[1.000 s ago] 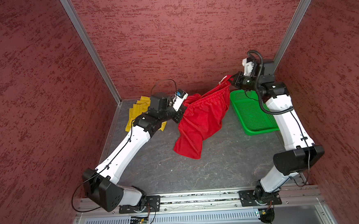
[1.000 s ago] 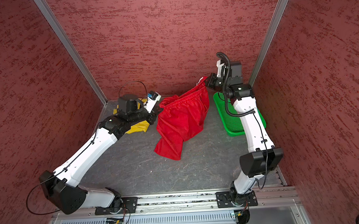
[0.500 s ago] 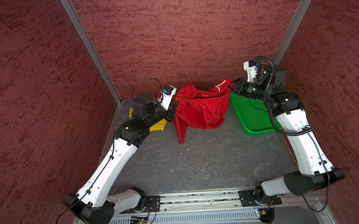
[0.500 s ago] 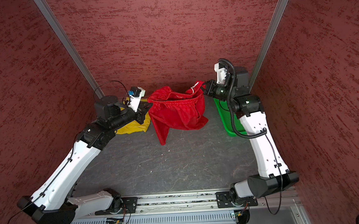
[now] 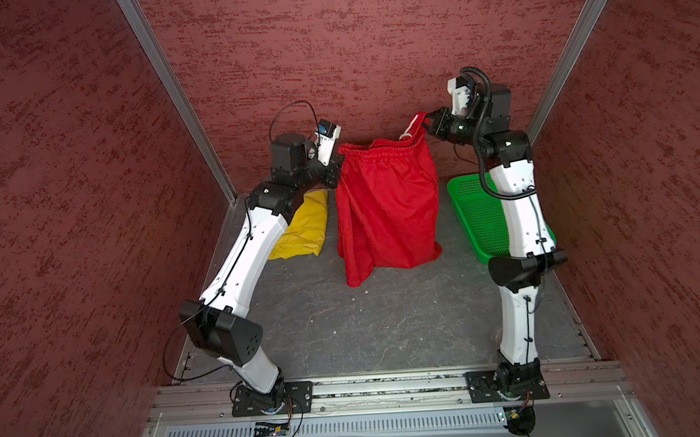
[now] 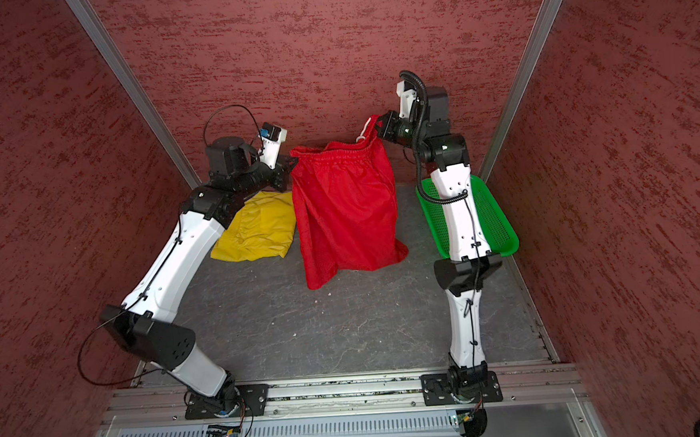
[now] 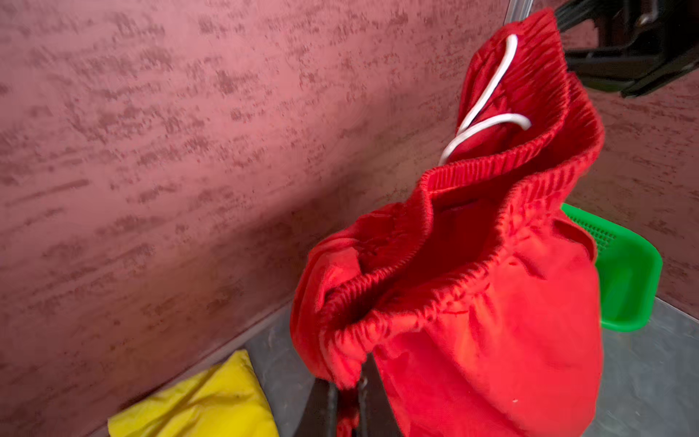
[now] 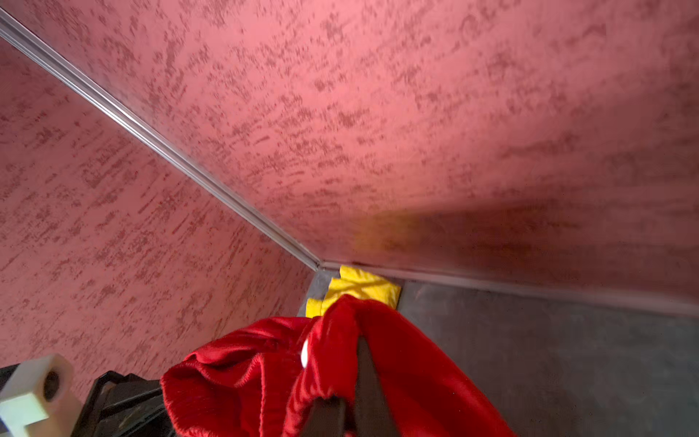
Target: Fold and stack the shorts
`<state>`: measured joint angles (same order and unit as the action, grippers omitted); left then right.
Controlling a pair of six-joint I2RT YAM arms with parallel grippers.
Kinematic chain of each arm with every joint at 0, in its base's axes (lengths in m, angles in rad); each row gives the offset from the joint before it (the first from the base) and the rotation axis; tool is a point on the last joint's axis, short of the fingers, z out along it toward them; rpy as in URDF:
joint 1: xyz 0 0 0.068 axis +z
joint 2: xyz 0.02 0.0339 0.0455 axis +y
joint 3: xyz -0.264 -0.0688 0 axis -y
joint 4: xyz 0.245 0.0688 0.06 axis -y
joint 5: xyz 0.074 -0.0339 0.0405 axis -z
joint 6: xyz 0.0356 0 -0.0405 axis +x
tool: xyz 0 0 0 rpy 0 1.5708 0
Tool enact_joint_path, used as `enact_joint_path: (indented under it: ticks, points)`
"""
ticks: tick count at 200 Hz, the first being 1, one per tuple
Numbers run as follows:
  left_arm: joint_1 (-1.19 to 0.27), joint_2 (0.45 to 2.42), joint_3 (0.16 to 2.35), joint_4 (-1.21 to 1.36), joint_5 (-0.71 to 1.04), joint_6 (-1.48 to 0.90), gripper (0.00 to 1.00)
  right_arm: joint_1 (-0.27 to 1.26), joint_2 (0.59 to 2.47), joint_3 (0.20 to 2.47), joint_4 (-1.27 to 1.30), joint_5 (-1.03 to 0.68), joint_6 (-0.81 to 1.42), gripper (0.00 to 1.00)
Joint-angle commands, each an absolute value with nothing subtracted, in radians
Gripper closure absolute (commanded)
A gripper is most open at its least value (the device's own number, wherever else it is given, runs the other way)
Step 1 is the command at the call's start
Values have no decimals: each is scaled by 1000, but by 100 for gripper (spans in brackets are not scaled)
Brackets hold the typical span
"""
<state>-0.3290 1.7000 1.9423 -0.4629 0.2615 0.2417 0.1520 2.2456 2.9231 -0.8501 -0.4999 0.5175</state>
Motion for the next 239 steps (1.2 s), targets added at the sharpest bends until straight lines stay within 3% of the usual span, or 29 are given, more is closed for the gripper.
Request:
enact_joint_path:
  ticks: [1, 36, 89, 105, 113, 132, 145, 189, 239]
  points:
    - [-324, 1675, 2038, -431, 329, 307, 96, 128, 2180, 2937, -823, -530, 535, 100]
    - [-368, 1445, 1672, -332, 441, 394, 94, 131, 1798, 2205, -685, -520, 415, 100]
    - [-529, 1215, 1074, -468, 281, 472, 90, 135, 1407, 1291, -520, -517, 481, 100]
    - [-569, 1207, 952, -461, 258, 468, 84, 145, 1356, 1076, -426, -507, 537, 100]
    - [-586, 1215, 913, -473, 258, 465, 75, 149, 1342, 991, -388, -508, 559, 100]
    - [-618, 1236, 901, -555, 272, 458, 39, 150, 1318, 887, -406, -466, 584, 67]
    - [-633, 1229, 915, -610, 280, 450, 29, 150, 1286, 876, -479, -426, 572, 57]
    - [-630, 1162, 924, -659, 326, 401, 22, 151, 1166, 931, -732, -328, 568, 53]
    - [-641, 1343, 1007, -607, 362, 342, 23, 184, 1083, 728, -576, -399, 847, 53]
